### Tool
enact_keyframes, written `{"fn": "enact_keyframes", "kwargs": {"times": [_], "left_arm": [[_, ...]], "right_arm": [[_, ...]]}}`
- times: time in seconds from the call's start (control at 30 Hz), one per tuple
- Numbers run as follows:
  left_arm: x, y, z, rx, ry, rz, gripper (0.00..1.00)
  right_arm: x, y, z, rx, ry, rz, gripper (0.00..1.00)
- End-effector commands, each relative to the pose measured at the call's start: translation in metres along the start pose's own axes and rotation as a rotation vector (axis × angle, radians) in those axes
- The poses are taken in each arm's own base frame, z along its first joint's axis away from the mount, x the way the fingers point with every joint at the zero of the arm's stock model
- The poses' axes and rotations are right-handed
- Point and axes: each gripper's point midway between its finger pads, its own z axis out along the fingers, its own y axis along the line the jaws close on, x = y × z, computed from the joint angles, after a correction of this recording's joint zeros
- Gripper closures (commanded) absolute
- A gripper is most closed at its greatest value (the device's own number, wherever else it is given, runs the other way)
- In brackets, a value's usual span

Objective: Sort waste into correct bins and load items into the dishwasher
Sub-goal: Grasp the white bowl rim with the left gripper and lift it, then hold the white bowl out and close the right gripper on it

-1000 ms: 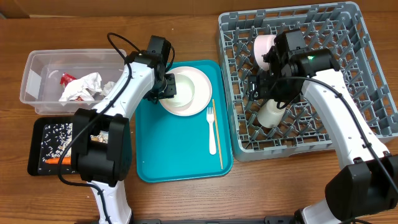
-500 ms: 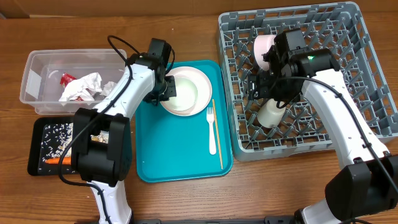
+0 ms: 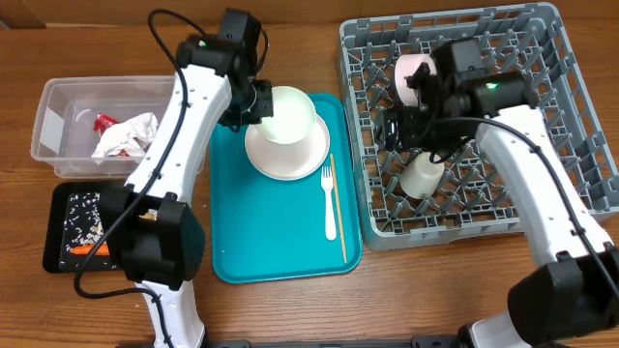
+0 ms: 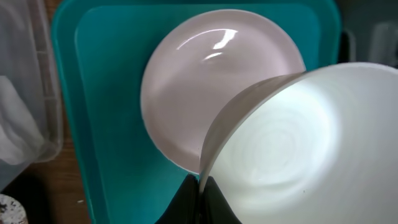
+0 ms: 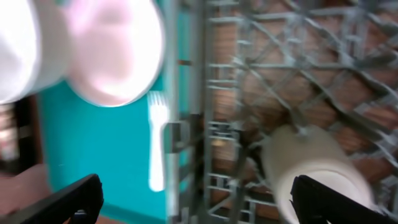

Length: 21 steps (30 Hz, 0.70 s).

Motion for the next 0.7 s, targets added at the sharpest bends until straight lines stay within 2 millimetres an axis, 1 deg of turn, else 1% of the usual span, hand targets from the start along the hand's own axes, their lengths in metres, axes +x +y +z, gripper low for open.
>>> {"fn": "enact_keyframes", "kwargs": {"times": [0.0, 0.1, 0.2, 0.33, 0.43, 0.57, 0.67], "left_arm": [[0.005, -0.035, -0.017, 0.205, 0.033, 0.099, 0.96], [0.017, -0.060, -0.023, 0.322, 0.072, 0.169, 0.96], [0.021, -0.065, -0.022, 0.322, 0.079, 0.185, 0.96], [0.025, -0.074, -0.023, 0.330, 0.078, 0.212, 0.96], [0.026, -0.081, -0.028, 0.339, 0.057, 0.265, 0.96], [0.028, -0.089, -0.046, 0.355, 0.013, 0.301, 0.96], [0.029, -0.090, -0.063, 0.364, -0.023, 0.314, 0.96]], "right_arm": [[-0.006, 0.050, -0.044, -0.276, -0.094, -0.148, 0.00], [-0.004, 0.061, -0.053, -0.388, -0.098, -0.189, 0.00], [-0.003, 0.060, -0.057, -0.418, -0.097, -0.177, 0.00], [-0.002, 0.073, -0.065, -0.516, -0.101, -0.180, 0.00], [-0.004, 0.074, -0.065, -0.519, -0.108, -0.184, 0.00], [-0.009, 0.079, -0.069, -0.554, -0.126, -0.186, 0.00], [-0.012, 0.079, -0.069, -0.554, -0.133, -0.168, 0.00]]}}
